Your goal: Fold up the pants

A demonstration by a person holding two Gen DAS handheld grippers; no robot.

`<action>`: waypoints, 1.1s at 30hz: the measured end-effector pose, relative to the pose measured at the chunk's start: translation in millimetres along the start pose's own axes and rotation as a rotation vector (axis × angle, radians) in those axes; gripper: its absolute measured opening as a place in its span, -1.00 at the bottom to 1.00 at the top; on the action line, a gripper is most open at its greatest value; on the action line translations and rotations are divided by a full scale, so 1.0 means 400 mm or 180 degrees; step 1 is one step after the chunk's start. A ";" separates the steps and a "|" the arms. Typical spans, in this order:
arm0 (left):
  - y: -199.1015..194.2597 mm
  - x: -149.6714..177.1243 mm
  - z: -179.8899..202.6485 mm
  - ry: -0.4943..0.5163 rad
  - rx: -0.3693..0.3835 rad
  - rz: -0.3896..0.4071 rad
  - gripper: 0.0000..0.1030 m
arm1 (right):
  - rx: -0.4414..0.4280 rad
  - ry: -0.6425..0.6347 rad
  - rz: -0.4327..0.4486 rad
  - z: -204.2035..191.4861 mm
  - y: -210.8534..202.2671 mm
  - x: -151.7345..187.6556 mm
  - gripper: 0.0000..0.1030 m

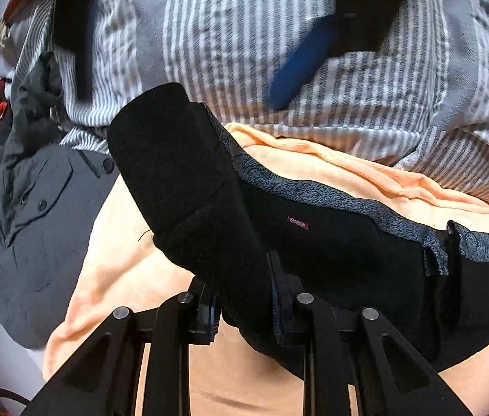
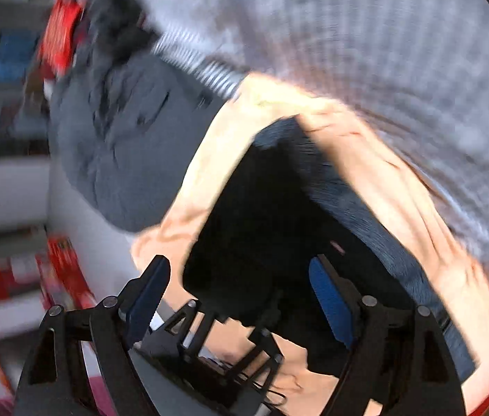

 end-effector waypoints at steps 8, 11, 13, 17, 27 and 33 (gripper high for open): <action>-0.011 -0.007 0.022 0.0156 -0.0054 0.0057 -0.53 | 0.0182 -0.0086 -0.0470 0.005 0.123 -0.016 0.00; -0.013 -0.003 0.024 0.0173 -0.0053 0.0015 -0.53 | 0.0123 0.0024 -0.0181 0.041 0.093 0.008 -0.64; -0.026 -0.007 0.039 0.0231 -0.0012 0.0038 -0.53 | 0.0012 0.0133 0.0067 0.069 0.054 0.039 -0.67; -0.084 -0.022 0.111 0.0462 0.0093 0.0144 -0.53 | -0.0367 0.0376 0.0521 0.131 -0.034 0.120 -0.68; -0.242 -0.016 0.424 0.1301 0.0429 0.0299 -0.53 | -0.1103 0.1049 0.1658 0.350 -0.244 0.457 -0.67; -0.260 0.040 0.647 0.1791 0.0635 0.0175 -0.53 | -0.1271 0.1576 0.2062 0.545 -0.274 0.678 -0.67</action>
Point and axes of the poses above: each gripper's, at about its wrist camera, not at the fingertips, and y roughly the way its jaws point, z to its right, x to its underside, the point moved 8 cm from there along y, roughly the way its jaws point, and after that the axes turned 4 degrees about x, right-handed, at the moved point
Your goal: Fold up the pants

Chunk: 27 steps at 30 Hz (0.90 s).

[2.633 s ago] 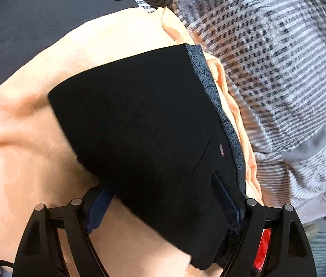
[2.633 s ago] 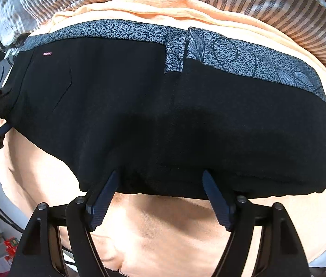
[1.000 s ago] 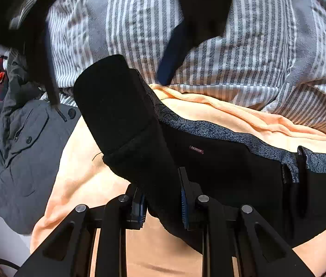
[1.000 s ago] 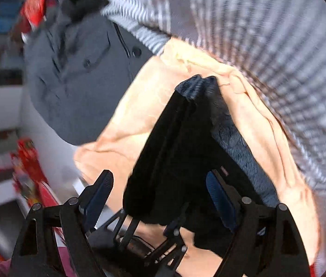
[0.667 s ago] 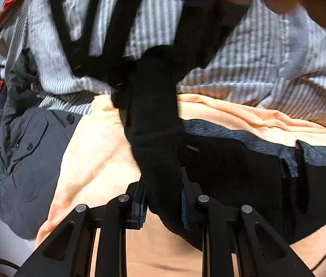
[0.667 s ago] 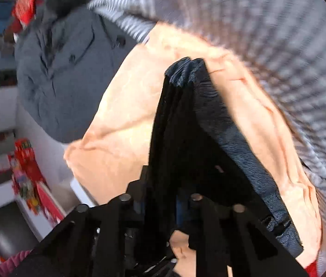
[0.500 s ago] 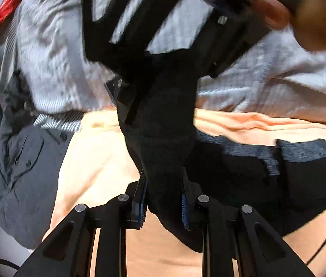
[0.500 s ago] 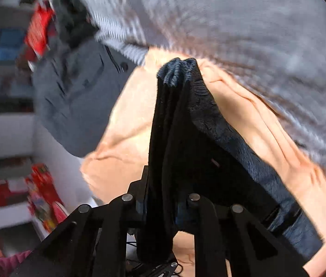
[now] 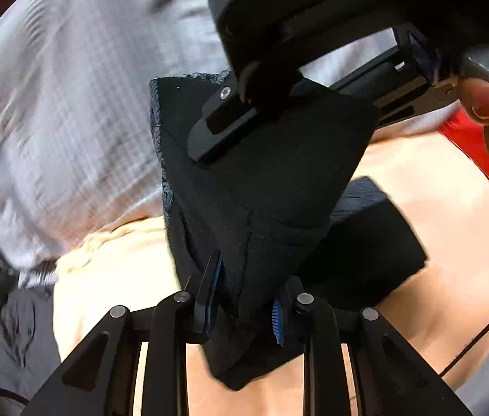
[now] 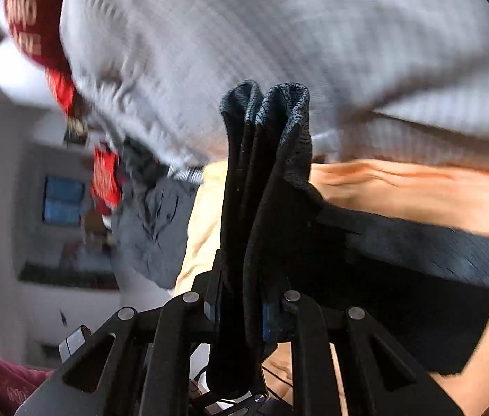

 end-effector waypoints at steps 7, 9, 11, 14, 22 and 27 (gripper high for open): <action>0.105 -0.001 0.225 0.0552 0.0135 -0.0308 -0.53 | -0.0008 0.0658 0.0319 0.310 -0.123 0.070 -0.68; 0.145 0.017 0.264 0.0666 0.0136 -0.0455 -0.53 | -0.0009 0.0863 0.0330 0.391 -0.121 0.102 -0.68; 0.184 0.041 0.301 0.0767 0.0124 -0.0607 -0.53 | -0.0060 0.1059 0.0344 0.455 -0.110 0.129 -0.68; 0.213 0.065 0.340 0.0966 0.0006 -0.0697 -0.52 | -0.0190 0.1228 0.0422 0.511 -0.101 0.165 -0.68; 0.201 0.123 0.346 0.1101 0.0064 -0.0893 -0.05 | -0.0064 0.1390 0.0382 0.573 -0.082 0.228 -0.62; 0.118 0.136 0.256 0.0760 0.0214 -0.0814 0.02 | 0.0566 0.1236 0.0400 0.548 -0.128 0.201 -0.23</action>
Point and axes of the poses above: each gripper's, at about its wrist camera, not at the fingertips, and y roughly the way its jaws point, z to its right, x to its underside, the point moved 8 cm from there along y, roughly the way its jaws point, and after that the axes turned 4 degrees about x, right-handed, at the moved point
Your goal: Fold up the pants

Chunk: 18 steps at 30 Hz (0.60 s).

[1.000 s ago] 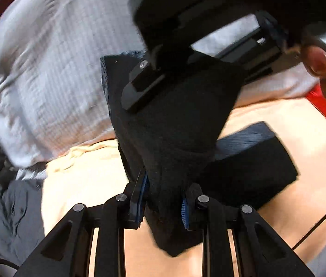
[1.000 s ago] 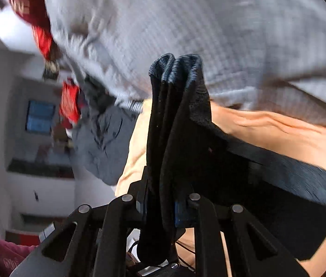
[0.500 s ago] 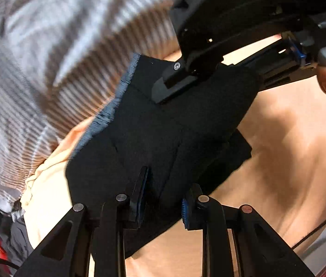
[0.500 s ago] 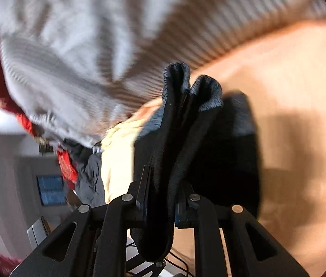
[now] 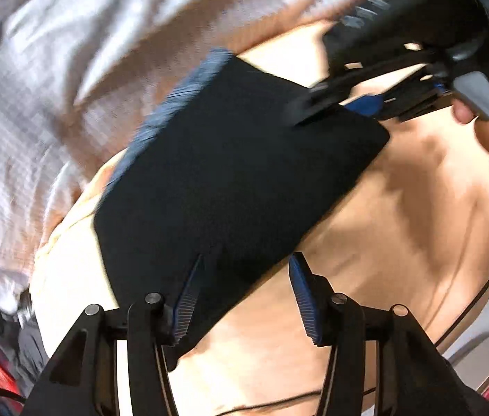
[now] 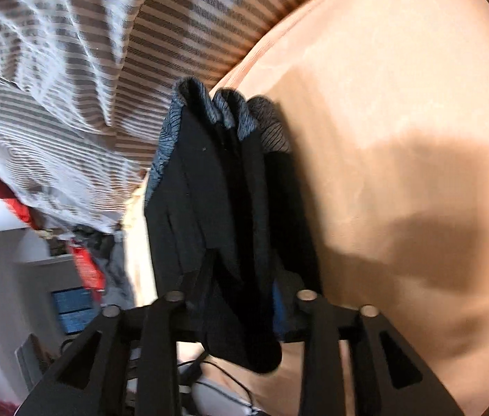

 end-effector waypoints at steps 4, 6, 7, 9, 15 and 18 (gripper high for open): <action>-0.029 0.022 -0.153 -0.0788 0.0090 0.0075 0.02 | 0.0203 -0.0381 0.0352 -0.061 -0.065 -0.078 -0.23; 0.000 0.033 -0.242 -0.1264 0.0142 -0.0004 0.02 | 0.0231 -0.0478 0.0409 -0.098 -0.057 -0.131 -0.23; 0.016 0.040 -0.276 -0.1482 0.0177 -0.0064 0.02 | 0.0281 -0.0506 0.0419 -0.111 -0.042 -0.154 -0.23; 0.045 0.053 -0.336 -0.1909 0.0272 -0.0099 0.02 | 0.0400 -0.0608 0.0393 -0.137 0.000 -0.196 -0.23; 0.106 0.091 -0.395 -0.2320 0.0442 -0.0175 0.02 | 0.0859 -0.0973 0.0210 -0.160 0.076 -0.192 -0.82; 0.136 0.113 -0.363 -0.2291 0.0522 -0.0263 0.02 | 0.0986 -0.0925 0.0131 -0.110 0.070 -0.150 -0.84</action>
Point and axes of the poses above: each gripper's, at about its wrist camera, not at the fingertips, and y roughly the way its jaws point, z to its right, x to its underside, the point moved 8 cm from there along y, roughly the way its jaws point, and after that the axes turned 4 degrees about x, right-handed, at the moved point
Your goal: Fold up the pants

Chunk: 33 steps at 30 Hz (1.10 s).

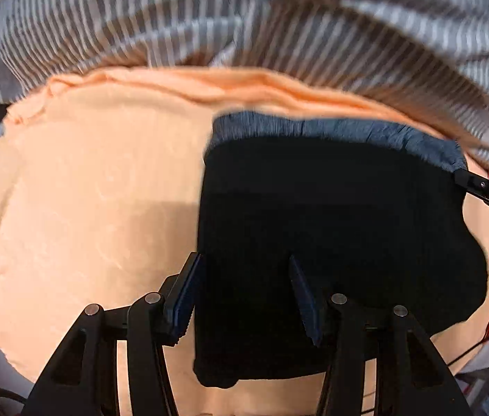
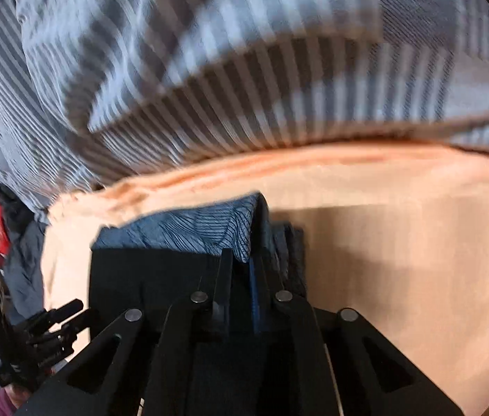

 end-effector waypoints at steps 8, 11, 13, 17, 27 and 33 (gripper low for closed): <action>0.028 0.026 0.013 0.0191 -0.0112 0.0092 0.09 | 0.0260 0.0480 -0.0151 0.113 -0.013 0.105 -0.85; 0.026 0.030 0.012 0.0219 -0.0113 0.0100 0.09 | 0.0294 0.0507 -0.0022 0.098 -0.073 0.139 -0.83; 0.026 0.036 0.016 0.0245 -0.0137 0.0114 0.09 | 0.0342 0.0377 0.0159 0.071 -0.126 0.153 -0.76; 0.019 0.049 0.022 0.0275 -0.0176 0.0137 0.09 | 0.0287 0.0063 0.0419 -0.011 -0.183 0.171 -0.62; 0.009 0.055 0.020 0.0311 -0.0169 0.0140 0.10 | 0.0375 0.0104 0.0070 -0.028 -0.055 0.261 -0.45; 0.007 0.056 0.017 0.0269 -0.0161 0.0120 0.10 | 0.0462 0.0017 0.0097 -0.031 -0.055 0.260 -0.40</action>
Point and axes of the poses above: each gripper's, at about its wrist camera, not at the fingertips, and y roughly the way its jaws point, z to its right, x to its underside, the point moved 8 cm from there along y, roughly the way its jaws point, and after that the axes turned 4 degrees about x, right-handed, at the moved point
